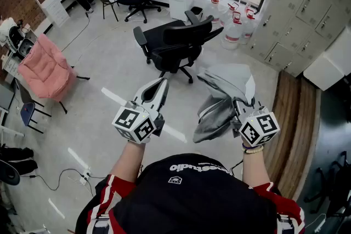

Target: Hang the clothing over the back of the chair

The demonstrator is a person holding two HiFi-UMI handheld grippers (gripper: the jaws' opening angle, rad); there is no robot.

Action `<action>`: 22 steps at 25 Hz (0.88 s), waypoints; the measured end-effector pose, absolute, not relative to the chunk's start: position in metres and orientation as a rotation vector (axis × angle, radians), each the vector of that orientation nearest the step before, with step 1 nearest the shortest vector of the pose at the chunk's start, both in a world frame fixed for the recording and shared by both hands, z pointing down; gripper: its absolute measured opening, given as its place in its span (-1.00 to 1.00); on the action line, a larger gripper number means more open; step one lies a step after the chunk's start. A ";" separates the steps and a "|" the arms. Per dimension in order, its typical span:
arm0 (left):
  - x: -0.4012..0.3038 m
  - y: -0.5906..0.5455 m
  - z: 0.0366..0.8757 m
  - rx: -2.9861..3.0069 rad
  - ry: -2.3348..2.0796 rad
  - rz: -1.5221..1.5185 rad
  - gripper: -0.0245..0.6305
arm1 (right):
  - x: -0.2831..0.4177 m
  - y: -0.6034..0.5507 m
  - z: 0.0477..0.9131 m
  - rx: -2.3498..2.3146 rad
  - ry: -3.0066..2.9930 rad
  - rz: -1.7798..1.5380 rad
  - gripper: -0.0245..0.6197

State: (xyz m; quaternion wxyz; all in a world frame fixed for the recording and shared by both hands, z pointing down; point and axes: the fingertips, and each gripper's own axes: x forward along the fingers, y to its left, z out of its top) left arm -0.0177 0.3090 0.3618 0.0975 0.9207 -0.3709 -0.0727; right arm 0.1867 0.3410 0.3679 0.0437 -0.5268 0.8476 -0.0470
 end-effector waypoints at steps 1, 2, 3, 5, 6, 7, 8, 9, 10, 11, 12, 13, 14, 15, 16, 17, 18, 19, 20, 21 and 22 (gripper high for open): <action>-0.018 0.308 0.361 2.726 -1.098 -0.216 -0.86 | 0.186 0.340 0.367 -1.608 2.590 -0.145 -0.86; -0.017 0.308 0.360 2.727 -1.099 -0.216 -0.86 | 0.186 0.340 0.366 -1.605 2.589 -0.146 -0.86; -0.017 0.308 0.359 2.727 -1.099 -0.217 -0.86 | 0.186 0.340 0.366 -1.603 2.589 -0.146 -0.86; -0.015 0.308 0.359 2.728 -1.102 -0.216 -0.86 | 0.187 0.340 0.366 -1.597 2.591 -0.143 -0.86; -0.014 0.308 0.360 2.727 -1.104 -0.216 -0.86 | 0.187 0.340 0.365 -1.594 2.593 -0.141 -0.86; -0.013 0.309 0.360 2.727 -1.105 -0.215 -0.86 | 0.188 0.340 0.365 -1.592 2.594 -0.140 -0.86; -0.012 0.309 0.360 2.726 -1.106 -0.215 -0.86 | 0.188 0.340 0.365 -1.591 2.595 -0.140 -0.86; -0.012 0.309 0.359 2.726 -1.107 -0.216 -0.86 | 0.189 0.340 0.365 -1.589 2.596 -0.141 -0.86; -0.012 0.309 0.359 2.725 -1.108 -0.219 -0.85 | 0.189 0.340 0.365 -1.588 2.598 -0.140 -0.86; -0.012 0.309 0.360 2.723 -1.111 -0.222 -0.86 | 0.188 0.339 0.365 -1.588 2.600 -0.139 -0.86; -0.012 0.308 0.360 2.722 -1.115 -0.223 -0.86 | 0.188 0.338 0.366 -1.587 2.602 -0.137 -0.86; -0.012 0.308 0.360 2.720 -1.119 -0.222 -0.86 | 0.189 0.337 0.367 -1.587 2.601 -0.137 -0.86; -0.011 0.307 0.361 2.719 -1.123 -0.219 -0.86 | 0.190 0.336 0.367 -1.586 2.600 -0.142 -0.86; -0.010 0.306 0.362 2.717 -1.126 -0.215 -0.86 | 0.191 0.335 0.369 -1.583 2.599 -0.151 -0.86; -0.009 0.305 0.362 2.715 -1.129 -0.212 -0.86 | 0.192 0.334 0.370 -1.577 2.601 -0.159 -0.86; -0.009 0.304 0.363 2.713 -1.132 -0.211 -0.86 | 0.193 0.333 0.370 -1.571 2.606 -0.162 -0.86; -0.007 0.302 0.364 2.711 -1.135 -0.209 -0.86 | 0.194 0.331 0.371 -1.565 2.612 -0.163 -0.86; -0.006 0.300 0.364 2.708 -1.138 -0.207 -0.85 | 0.196 0.330 0.371 -1.561 2.617 -0.163 -0.86; -0.004 0.298 0.365 2.705 -1.141 -0.205 -0.85 | 0.198 0.328 0.371 -1.556 2.618 -0.164 -0.86; -0.003 0.297 0.366 2.702 -1.144 -0.203 -0.85 | 0.200 0.326 0.371 -1.551 2.617 -0.168 -0.86; -0.001 0.295 0.367 2.698 -1.146 -0.200 -0.86 | 0.202 0.324 0.370 -1.546 2.615 -0.173 -0.86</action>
